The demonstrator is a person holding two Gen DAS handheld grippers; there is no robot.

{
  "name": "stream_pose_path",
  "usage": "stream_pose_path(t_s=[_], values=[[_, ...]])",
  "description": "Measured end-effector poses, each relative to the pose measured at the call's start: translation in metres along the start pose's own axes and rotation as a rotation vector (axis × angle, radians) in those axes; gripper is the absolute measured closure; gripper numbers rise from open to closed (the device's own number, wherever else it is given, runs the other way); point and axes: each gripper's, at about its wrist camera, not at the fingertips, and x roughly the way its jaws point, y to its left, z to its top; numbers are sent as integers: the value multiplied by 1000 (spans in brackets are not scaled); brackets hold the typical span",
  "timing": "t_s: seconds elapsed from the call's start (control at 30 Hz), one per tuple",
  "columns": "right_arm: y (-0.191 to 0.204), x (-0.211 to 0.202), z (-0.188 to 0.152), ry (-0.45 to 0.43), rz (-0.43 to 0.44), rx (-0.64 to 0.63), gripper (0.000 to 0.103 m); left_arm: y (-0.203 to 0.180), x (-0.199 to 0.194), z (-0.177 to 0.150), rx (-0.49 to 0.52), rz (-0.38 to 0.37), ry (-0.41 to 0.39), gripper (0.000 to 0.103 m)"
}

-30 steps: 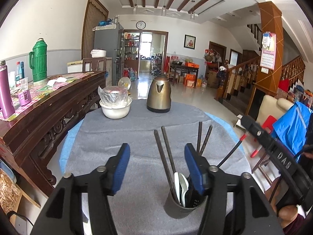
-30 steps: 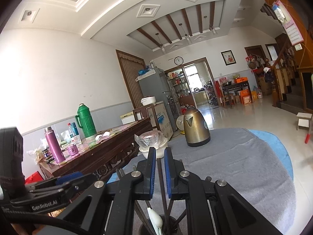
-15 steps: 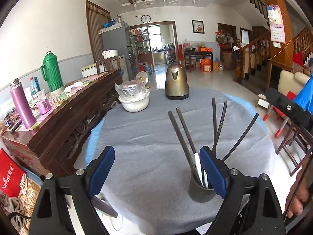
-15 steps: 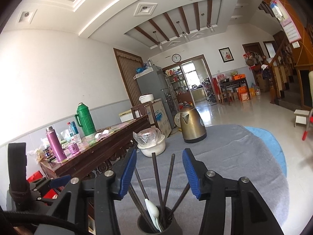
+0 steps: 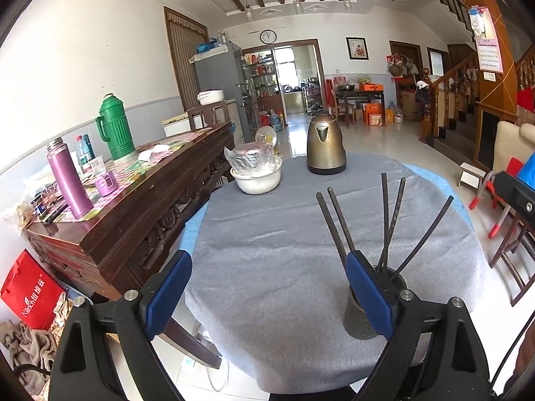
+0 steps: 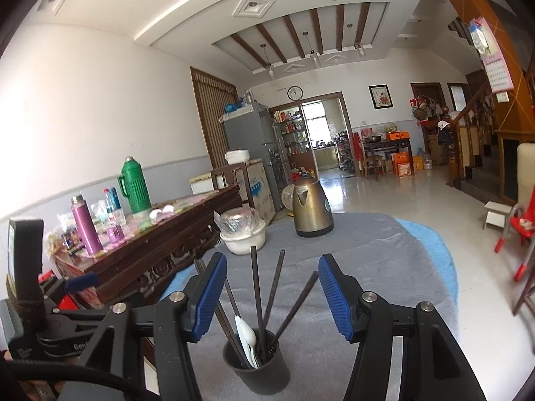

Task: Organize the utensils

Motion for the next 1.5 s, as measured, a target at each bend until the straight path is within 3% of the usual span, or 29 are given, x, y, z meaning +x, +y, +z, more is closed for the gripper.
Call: stream_pose_path(t_s=[0.43, 0.8, 1.5], values=[[14, -13, -5, 89, -25, -29, 41, 10, -15, -3, -15, 53, -10, 5], [9, -20, -15, 165, -21, 29, 40, 9, -19, -7, -9, 91, 3, 5], [11, -11, -52, 327, -101, 91, 35, -5, -14, -37, -12, 42, 77, 4]])
